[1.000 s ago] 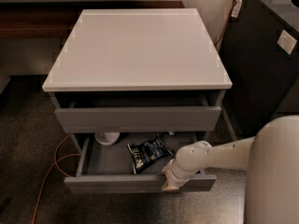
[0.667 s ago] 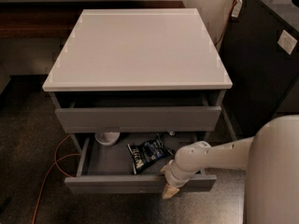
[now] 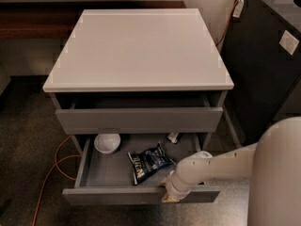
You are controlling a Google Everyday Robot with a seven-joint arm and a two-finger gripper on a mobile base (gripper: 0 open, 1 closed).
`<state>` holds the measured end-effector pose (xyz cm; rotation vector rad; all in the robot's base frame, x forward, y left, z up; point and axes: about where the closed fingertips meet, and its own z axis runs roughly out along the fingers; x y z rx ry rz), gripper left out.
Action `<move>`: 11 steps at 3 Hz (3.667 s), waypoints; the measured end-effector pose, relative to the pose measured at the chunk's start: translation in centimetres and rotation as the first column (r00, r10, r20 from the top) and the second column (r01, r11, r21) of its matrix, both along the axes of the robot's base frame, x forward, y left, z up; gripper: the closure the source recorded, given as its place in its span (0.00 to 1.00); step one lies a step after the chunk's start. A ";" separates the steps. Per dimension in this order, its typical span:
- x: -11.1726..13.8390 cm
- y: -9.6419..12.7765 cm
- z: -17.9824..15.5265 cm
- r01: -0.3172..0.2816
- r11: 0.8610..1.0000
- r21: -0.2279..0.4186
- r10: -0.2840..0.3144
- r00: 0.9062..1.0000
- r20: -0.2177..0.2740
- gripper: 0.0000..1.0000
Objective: Pick blue chip bag from middle drawer and place on counter
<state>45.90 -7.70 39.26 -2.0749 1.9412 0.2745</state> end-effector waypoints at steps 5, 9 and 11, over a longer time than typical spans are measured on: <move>-2.8 0.5 -0.4 -0.026 1.000 0.009 0.026 1.000 -0.010 0.20; -2.2 1.1 2.3 -0.038 0.998 0.044 0.040 0.998 -0.041 0.00; 2.0 2.6 7.5 -0.049 0.995 0.088 0.055 0.996 -0.069 0.00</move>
Offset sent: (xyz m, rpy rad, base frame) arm -0.0264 0.0059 -0.0071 0.0086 0.0046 0.0233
